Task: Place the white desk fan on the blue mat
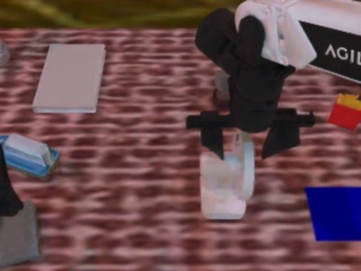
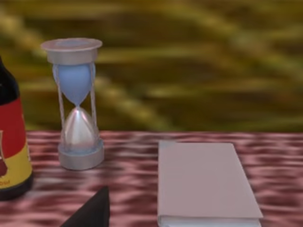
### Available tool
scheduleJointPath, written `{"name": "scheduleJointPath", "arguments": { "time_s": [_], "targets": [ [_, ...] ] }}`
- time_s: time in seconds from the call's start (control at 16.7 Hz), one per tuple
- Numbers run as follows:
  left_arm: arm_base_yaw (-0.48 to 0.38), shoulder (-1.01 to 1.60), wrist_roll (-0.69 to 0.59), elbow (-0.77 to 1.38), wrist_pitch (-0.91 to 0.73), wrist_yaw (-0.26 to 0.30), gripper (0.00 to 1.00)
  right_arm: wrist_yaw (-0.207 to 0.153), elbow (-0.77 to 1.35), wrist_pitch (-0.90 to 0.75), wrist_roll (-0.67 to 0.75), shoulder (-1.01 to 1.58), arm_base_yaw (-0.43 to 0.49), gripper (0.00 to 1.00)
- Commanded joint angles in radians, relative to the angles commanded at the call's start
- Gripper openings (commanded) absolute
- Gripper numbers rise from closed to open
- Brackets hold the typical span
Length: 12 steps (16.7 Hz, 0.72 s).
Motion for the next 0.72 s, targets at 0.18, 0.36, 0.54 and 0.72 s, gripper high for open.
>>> {"name": "scheduleJointPath", "arguments": {
  "time_s": [0.18,0.36,0.54,0.72],
  "targets": [
    [0.0,0.0,0.0,0.0,0.0,0.0,1.0,0.0,0.0,0.0,0.0,0.0,0.0,0.25],
    [0.0,0.0,0.0,0.0,0.0,0.0,1.0,0.0,0.0,0.0,0.0,0.0,0.0,0.02],
    [0.0,0.0,0.0,0.0,0.0,0.0,1.0,0.0,0.0,0.0,0.0,0.0,0.0,0.0],
    [0.0,0.0,0.0,0.0,0.0,0.0,1.0,0.0,0.0,0.0,0.0,0.0,0.0,0.0]
  ]
}}
